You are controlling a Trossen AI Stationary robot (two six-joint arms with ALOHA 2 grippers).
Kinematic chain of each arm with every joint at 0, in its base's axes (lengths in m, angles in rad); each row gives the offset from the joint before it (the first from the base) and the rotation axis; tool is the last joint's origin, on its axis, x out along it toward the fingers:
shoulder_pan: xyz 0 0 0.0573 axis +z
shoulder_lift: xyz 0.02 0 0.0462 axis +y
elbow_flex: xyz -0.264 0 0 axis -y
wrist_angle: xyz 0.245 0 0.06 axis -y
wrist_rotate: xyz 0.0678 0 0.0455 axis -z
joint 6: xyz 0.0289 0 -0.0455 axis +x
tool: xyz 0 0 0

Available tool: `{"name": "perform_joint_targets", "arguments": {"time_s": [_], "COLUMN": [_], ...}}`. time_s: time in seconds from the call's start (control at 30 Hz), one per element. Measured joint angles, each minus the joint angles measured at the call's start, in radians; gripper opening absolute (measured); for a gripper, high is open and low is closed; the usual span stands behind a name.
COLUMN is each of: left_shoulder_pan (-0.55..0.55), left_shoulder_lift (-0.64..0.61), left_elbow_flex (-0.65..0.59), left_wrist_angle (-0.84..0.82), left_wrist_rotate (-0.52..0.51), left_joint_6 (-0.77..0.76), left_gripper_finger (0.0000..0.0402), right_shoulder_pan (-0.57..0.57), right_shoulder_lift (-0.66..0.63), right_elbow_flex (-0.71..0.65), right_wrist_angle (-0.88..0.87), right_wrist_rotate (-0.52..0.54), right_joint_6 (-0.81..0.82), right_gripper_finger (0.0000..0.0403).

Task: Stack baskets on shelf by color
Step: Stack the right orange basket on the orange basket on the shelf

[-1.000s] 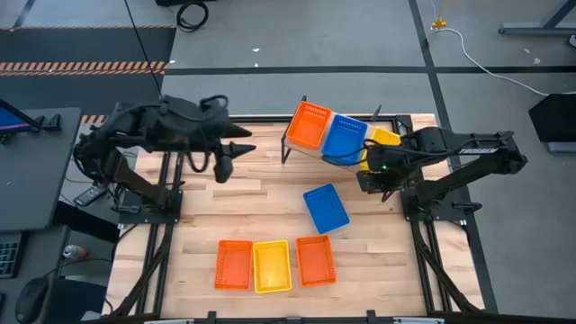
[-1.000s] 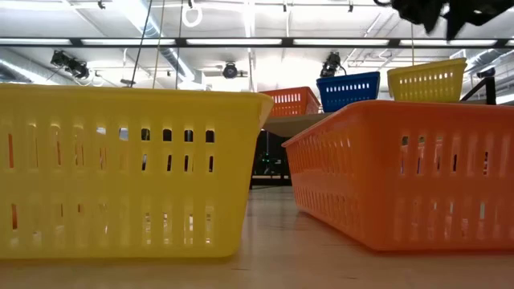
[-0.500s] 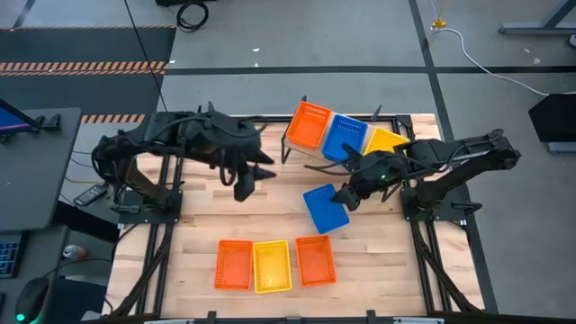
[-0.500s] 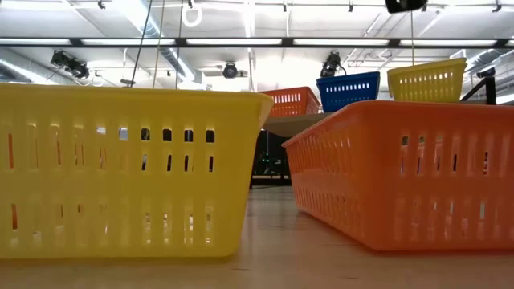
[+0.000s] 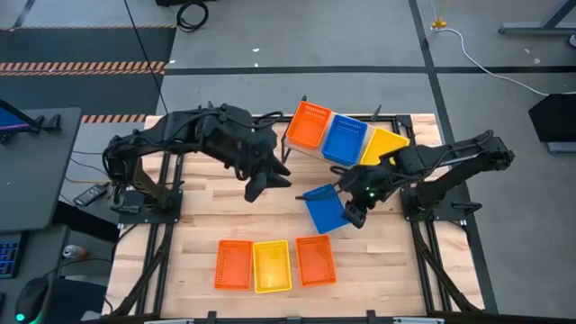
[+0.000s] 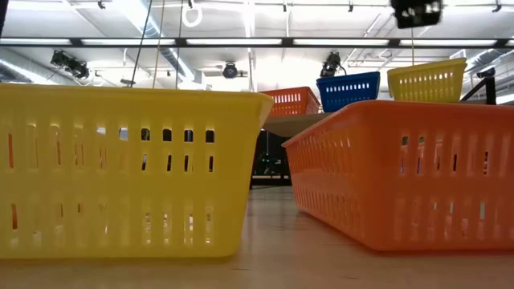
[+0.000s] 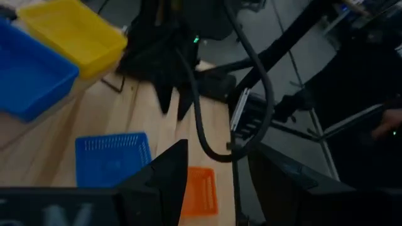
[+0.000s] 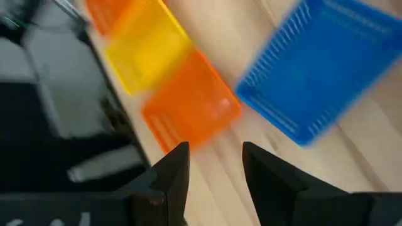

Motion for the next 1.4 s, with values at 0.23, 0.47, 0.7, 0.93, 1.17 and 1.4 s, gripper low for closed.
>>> {"name": "perform_joint_targets", "arguments": {"time_s": [0.23, 0.47, 0.7, 0.93, 1.17, 1.4], "left_shoulder_pan": [0.017, -0.030, -0.055, -0.083, -0.083, -0.122], "left_shoulder_lift": [0.033, 0.086, 0.122, 0.133, 0.133, 0.135], "left_elbow_flex": [-0.001, 0.000, 0.000, 0.000, 0.000, 0.000], "left_wrist_angle": [-0.170, -0.152, -0.146, -0.163, -0.161, -0.162], "left_wrist_rotate": [0.007, 0.108, 0.170, 0.139, 0.117, -0.016], "left_joint_6": [-0.075, -0.068, -0.068, -0.098, -0.220, -0.230], "left_gripper_finger": [0.0172, 0.0172, 0.0172, 0.0172, 0.0172, 0.0172], "right_shoulder_pan": [0.027, 0.047, 0.071, 0.113, 0.135, 0.136], "right_shoulder_lift": [0.024, 0.026, 0.027, 0.028, 0.025, 0.025], "right_elbow_flex": [0.000, 0.000, -0.005, -0.078, -0.136, -0.212], "right_wrist_angle": [-0.121, -0.092, -0.091, -0.082, -0.041, 0.030], "right_wrist_rotate": [0.008, -0.005, -0.004, 0.035, 0.116, 0.103], "right_joint_6": [-0.075, -0.131, -0.193, -0.250, -0.319, -0.344], "right_gripper_finger": [0.0154, 0.0154, 0.0154, 0.0154, 0.0154, 0.0154]}}
